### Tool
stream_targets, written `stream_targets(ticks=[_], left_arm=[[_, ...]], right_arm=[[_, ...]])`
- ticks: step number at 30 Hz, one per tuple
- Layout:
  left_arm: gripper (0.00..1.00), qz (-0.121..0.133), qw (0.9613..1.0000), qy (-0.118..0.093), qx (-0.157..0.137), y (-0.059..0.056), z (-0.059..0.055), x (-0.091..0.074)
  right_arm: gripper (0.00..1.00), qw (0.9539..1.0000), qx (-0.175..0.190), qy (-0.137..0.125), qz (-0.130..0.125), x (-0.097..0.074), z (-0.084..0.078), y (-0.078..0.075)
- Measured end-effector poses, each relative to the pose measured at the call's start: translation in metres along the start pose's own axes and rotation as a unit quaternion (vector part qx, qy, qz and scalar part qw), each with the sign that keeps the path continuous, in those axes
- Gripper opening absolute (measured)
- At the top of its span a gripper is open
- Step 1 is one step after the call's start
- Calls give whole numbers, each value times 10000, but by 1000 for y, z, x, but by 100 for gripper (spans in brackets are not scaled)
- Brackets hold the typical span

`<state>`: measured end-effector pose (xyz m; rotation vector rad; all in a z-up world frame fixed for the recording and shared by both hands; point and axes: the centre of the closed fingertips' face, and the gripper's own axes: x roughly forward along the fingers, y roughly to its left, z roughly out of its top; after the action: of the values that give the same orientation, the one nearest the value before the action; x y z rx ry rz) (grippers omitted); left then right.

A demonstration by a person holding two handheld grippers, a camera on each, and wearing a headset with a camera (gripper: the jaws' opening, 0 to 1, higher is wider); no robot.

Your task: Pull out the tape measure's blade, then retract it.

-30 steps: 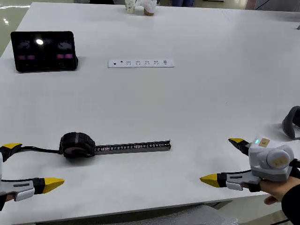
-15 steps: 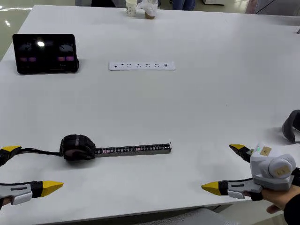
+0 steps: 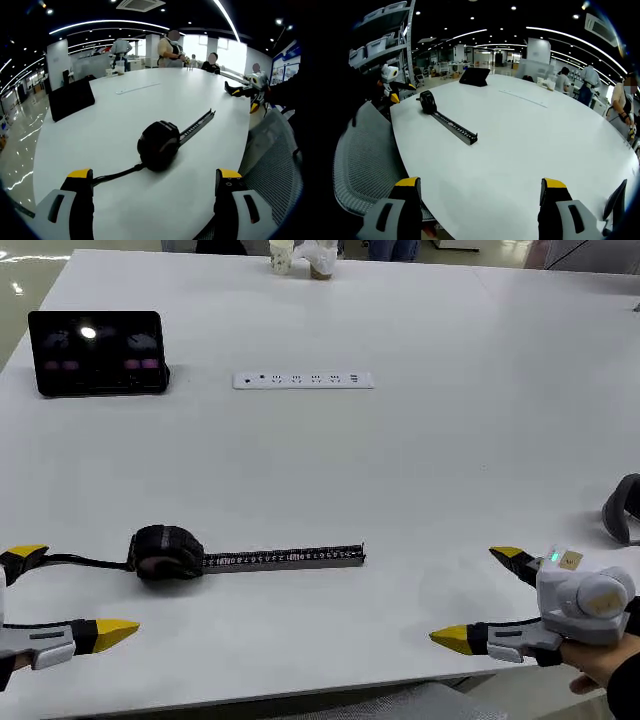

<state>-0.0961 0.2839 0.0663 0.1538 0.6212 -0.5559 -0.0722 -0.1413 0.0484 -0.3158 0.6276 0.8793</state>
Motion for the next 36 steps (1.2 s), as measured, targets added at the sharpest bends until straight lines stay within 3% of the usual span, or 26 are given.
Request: stream_targets(ticks=[8, 15, 20, 24, 29, 32, 36], left_arm=[[99, 31, 10000, 61, 32, -8, 2, 6], [99, 11, 9996, -216, -205, -19, 26, 14], [99, 147, 9991, -318, -236, -22, 34, 28], [99, 219, 9986, -255, -412, -24, 33, 40], [99, 14, 9973, -380, -629, -38, 43, 50], [99, 48, 9974, -340, -626, -43, 47, 55], [99, 147, 9964, -356, -756, -44, 52, 61]], right_arm=[[99, 10000, 49, 18, 3, 1, 1, 0], [99, 9997, -146, 136, 104, 8, 2, -2], [99, 9983, -341, 414, 235, 15, 0, -4], [99, 9974, -417, 507, 312, 20, 5, -8], [99, 9947, -697, 630, 416, 28, 8, -13], [99, 9922, -1034, 538, 444, 34, 17, -16], [99, 9897, -1196, 586, 529, 40, 22, -19]])
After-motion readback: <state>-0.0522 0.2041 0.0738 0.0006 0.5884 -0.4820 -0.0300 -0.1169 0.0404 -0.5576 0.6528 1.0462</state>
